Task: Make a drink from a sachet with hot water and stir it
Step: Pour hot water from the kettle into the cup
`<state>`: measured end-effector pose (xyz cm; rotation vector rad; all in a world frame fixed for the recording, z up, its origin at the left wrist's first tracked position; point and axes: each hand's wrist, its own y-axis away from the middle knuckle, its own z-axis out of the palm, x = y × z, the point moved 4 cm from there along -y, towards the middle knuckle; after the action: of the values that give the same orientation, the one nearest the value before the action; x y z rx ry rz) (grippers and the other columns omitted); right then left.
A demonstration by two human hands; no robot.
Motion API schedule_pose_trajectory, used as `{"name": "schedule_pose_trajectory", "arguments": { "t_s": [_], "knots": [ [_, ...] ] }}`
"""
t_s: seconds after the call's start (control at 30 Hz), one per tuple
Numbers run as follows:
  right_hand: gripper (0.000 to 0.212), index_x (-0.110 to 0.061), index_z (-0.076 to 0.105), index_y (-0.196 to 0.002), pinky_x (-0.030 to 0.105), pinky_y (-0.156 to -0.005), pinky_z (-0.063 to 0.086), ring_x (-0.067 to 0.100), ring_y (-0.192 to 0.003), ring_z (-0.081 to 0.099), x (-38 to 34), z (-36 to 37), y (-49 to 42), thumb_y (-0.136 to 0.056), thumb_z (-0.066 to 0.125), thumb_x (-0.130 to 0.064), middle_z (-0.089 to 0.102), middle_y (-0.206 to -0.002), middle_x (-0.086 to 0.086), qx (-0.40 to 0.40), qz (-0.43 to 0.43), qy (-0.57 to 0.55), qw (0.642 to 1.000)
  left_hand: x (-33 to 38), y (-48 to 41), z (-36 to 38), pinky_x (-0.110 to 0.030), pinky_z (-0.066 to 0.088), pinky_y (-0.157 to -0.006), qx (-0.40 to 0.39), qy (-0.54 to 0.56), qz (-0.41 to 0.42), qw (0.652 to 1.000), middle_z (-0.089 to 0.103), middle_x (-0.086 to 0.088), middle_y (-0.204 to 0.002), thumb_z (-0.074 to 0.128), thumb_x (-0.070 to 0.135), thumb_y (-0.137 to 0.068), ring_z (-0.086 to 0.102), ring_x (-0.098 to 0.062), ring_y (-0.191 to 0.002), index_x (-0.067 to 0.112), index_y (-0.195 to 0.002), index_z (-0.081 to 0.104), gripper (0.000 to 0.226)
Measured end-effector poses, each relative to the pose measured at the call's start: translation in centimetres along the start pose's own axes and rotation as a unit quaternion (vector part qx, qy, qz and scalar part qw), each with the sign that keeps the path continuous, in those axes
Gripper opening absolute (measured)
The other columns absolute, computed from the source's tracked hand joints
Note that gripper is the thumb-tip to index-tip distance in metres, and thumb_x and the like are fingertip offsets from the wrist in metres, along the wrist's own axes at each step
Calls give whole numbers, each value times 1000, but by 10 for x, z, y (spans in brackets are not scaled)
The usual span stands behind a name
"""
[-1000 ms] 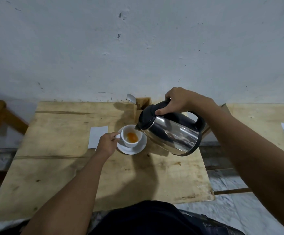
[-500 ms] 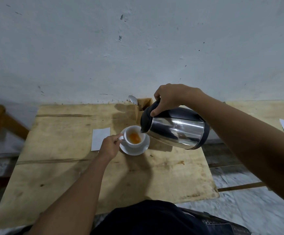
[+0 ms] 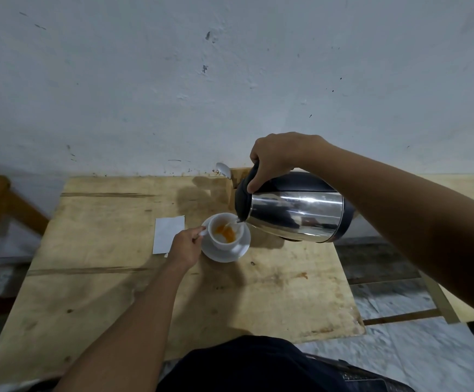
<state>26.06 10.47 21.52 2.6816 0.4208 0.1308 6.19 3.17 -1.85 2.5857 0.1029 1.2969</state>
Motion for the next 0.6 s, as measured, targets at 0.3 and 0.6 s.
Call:
{"name": "schedule_pose_trajectory", "arguments": {
  "t_s": [0.3,0.6],
  "knots": [
    [51,-18,61,-72,29,-57,43,22,-69,65,-1,-10,5,-68,73,-68,69,-73,2,-5,-3,19,1000,2,1,-1,-36,45,-99,-3,-7,-10,1000,61,-11,-131,49,19,-97,56,-30,-120,12,-129,58,34],
    [47,-18,59,-71,26,-53,37,17,-61,57,-1,-18,12,-71,74,-63,63,-68,0,-7,-2,11,1000,5,4,1,-37,44,-101,3,-8,-18,1000,58,-11,-135,48,17,-97,54,-31,-123,11,-132,54,36]
  ]
}}
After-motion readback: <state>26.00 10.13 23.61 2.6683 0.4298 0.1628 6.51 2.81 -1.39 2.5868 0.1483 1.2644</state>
